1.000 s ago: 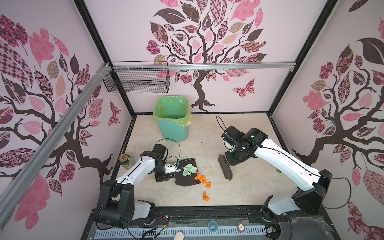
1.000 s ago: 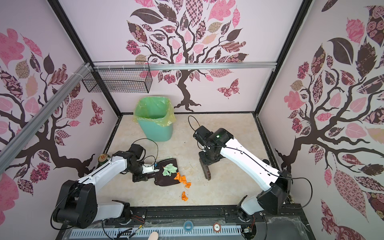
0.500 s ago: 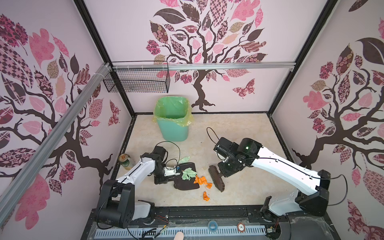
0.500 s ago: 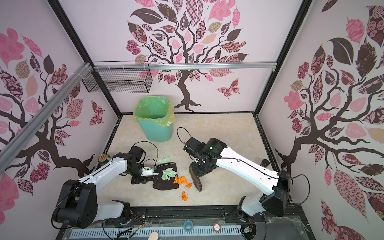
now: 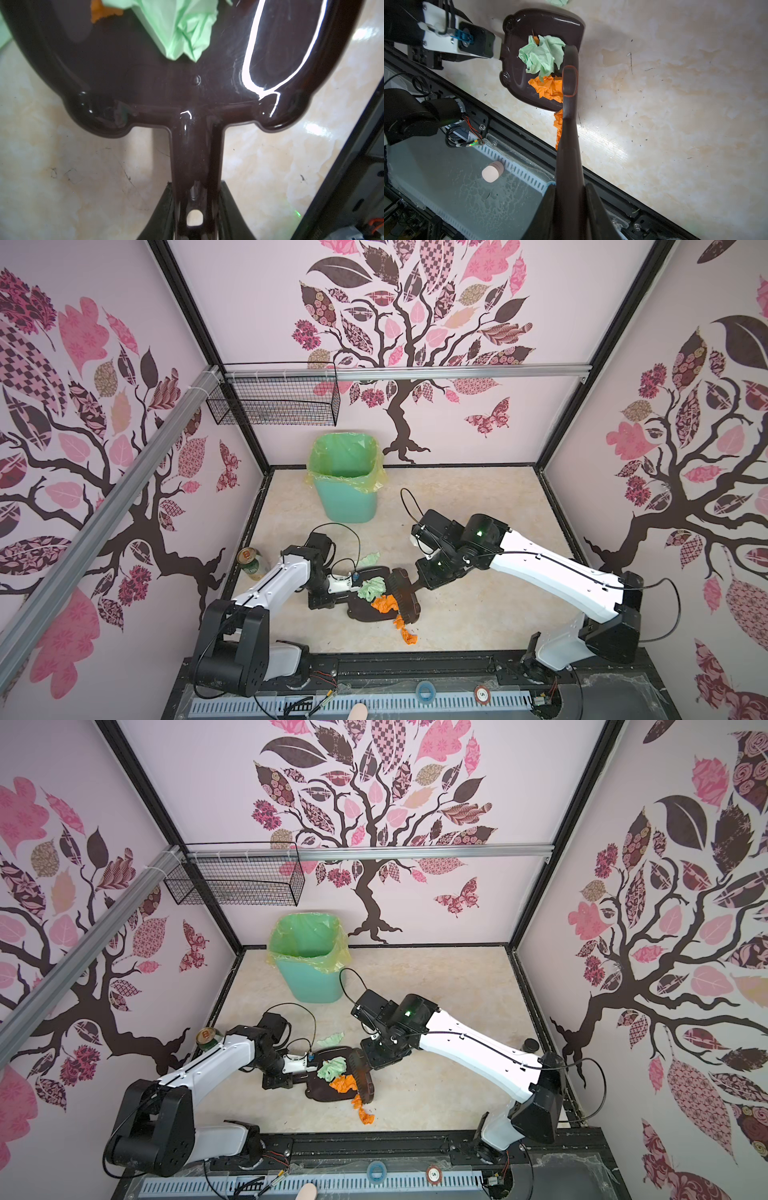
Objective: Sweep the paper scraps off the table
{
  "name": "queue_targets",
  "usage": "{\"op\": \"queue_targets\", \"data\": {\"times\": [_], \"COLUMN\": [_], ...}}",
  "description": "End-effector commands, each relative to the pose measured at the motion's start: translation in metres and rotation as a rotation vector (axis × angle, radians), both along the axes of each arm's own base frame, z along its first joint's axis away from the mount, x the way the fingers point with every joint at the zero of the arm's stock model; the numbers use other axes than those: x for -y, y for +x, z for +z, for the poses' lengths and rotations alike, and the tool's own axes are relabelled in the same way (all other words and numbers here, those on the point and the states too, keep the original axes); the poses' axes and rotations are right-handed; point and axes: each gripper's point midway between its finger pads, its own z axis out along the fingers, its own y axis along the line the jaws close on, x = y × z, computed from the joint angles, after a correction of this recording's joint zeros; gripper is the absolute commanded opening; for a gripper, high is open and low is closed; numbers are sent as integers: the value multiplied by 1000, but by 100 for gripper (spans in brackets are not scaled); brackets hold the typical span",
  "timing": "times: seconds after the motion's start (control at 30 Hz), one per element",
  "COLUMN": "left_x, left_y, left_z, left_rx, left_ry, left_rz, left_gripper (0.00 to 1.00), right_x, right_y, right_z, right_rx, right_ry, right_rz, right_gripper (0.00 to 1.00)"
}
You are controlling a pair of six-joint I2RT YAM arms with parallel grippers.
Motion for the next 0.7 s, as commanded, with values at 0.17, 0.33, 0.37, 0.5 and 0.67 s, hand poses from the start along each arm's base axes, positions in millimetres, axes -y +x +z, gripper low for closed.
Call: {"op": "queue_targets", "data": {"times": [0.17, 0.33, 0.37, 0.5, 0.67], "left_x": [2, 8, 10, 14, 12], "left_y": [-12, -10, -9, -7, -4], "left_z": [-5, 2, 4, 10, 15], "left_rx": [-41, -23, -17, -4, 21], "left_ry": [-22, -61, -69, -97, -103], "left_rz": [7, 19, 23, 33, 39], "left_gripper": [13, 12, 11, 10, 8], "right_x": [-18, 5, 11, 42, 82], "right_y": [23, 29, 30, 35, 35], "right_z": [36, 52, 54, 61, 57], "right_rx": [114, 176, 187, 214, 227], "right_ry": [83, 57, 56, 38, -20], "right_rz": [-20, -55, -64, -122, -186], "right_gripper": [0, 0, 0, 0, 0]}}
